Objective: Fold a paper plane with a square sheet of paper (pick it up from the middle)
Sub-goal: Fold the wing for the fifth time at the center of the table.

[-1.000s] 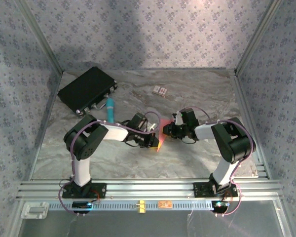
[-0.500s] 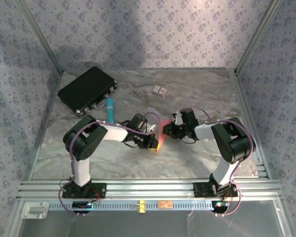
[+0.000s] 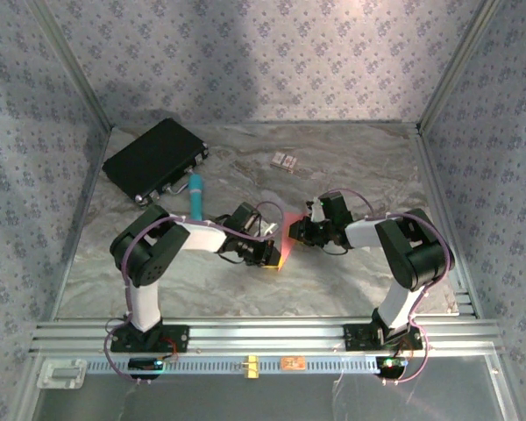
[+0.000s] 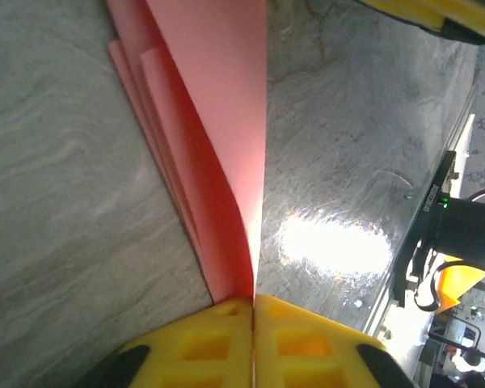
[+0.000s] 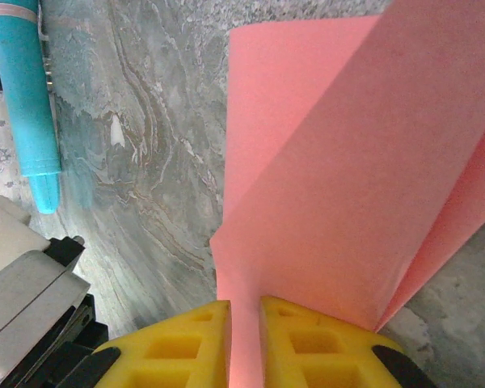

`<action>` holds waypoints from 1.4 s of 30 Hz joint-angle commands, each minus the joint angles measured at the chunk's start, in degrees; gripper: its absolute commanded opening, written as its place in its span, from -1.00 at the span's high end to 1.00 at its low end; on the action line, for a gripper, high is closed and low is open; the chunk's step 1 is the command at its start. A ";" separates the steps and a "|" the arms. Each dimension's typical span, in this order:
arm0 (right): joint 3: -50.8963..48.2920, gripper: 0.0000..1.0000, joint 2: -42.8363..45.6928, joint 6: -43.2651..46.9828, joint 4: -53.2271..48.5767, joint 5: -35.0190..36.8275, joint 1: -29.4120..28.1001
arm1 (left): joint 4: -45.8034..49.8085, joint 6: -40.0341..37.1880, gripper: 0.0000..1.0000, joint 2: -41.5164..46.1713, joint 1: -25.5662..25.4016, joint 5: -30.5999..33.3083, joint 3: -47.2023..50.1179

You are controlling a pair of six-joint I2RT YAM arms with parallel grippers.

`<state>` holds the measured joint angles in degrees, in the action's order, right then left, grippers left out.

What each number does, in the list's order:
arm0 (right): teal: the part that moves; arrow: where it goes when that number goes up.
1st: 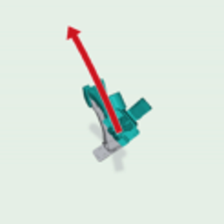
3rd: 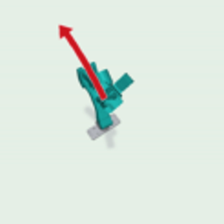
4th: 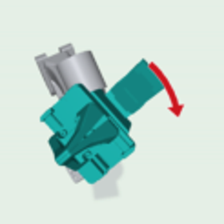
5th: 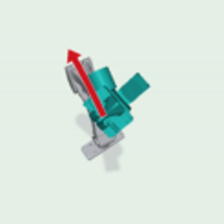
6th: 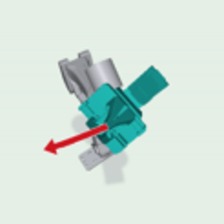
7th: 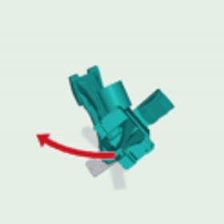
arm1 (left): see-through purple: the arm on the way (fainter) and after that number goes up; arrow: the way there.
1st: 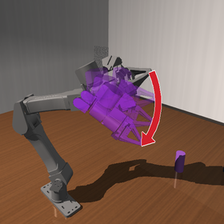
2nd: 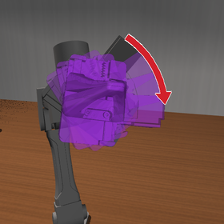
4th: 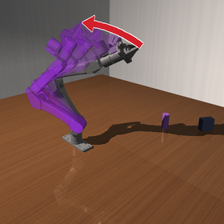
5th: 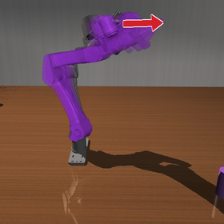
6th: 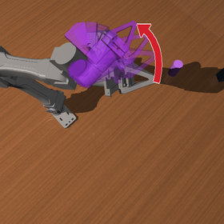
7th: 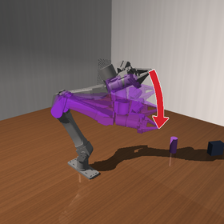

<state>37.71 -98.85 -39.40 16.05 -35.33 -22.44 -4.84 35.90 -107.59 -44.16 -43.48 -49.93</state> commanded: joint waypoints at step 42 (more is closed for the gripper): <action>-0.88 0.63 -2.56 -0.64 -5.31 6.59 -1.46 | 3.00 4.78 0.91 1.16 -1.76 5.26 -9.10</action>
<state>37.78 -98.56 -39.64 15.73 -34.04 -23.03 -3.01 40.18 -104.29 -45.67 -38.17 -57.14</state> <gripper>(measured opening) 0.183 0.055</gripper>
